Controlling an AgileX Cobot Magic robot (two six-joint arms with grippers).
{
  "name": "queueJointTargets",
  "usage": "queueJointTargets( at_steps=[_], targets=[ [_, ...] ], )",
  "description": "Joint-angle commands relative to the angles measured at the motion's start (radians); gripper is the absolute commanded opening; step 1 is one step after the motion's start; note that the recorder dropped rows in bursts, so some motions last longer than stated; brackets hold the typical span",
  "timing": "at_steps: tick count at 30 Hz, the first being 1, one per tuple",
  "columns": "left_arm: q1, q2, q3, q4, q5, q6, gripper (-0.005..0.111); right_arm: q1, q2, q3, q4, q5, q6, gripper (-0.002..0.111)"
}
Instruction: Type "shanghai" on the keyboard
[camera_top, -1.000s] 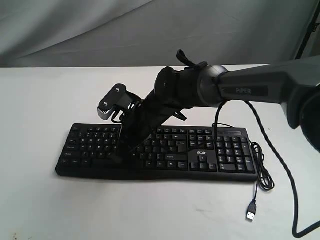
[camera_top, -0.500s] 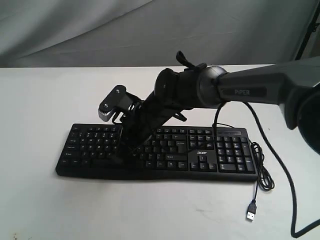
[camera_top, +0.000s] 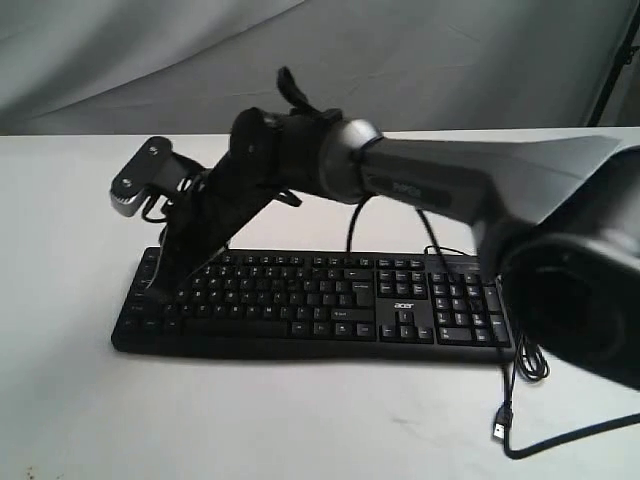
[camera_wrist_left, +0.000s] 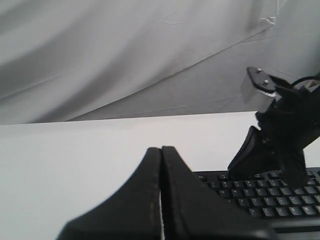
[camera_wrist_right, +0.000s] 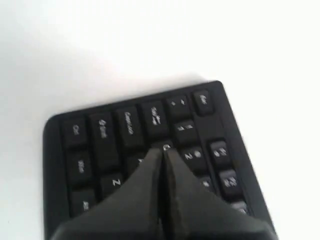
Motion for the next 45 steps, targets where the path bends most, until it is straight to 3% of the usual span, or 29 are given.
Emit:
queueJointTargets(
  at_steps=[1, 5, 36, 45],
  targets=[
    [-0.006, -0.002, 0.002, 0.000, -0.006, -0.003, 0.000, 0.021, 0.100, -0.171, -0.033, 0.115, 0.045, 0.000],
    [-0.006, -0.002, 0.002, 0.000, -0.006, -0.003, 0.000, 0.023, 0.140, -0.230, -0.052, 0.143, 0.065, 0.000],
    [-0.006, -0.002, 0.002, 0.000, -0.006, -0.003, 0.000, 0.023, 0.164, -0.230, -0.081, 0.165, 0.086, 0.000],
    [-0.006, -0.002, 0.002, 0.000, -0.006, -0.003, 0.000, 0.007, 0.024, -0.220, -0.193, 0.284, 0.125, 0.000]
  ],
)
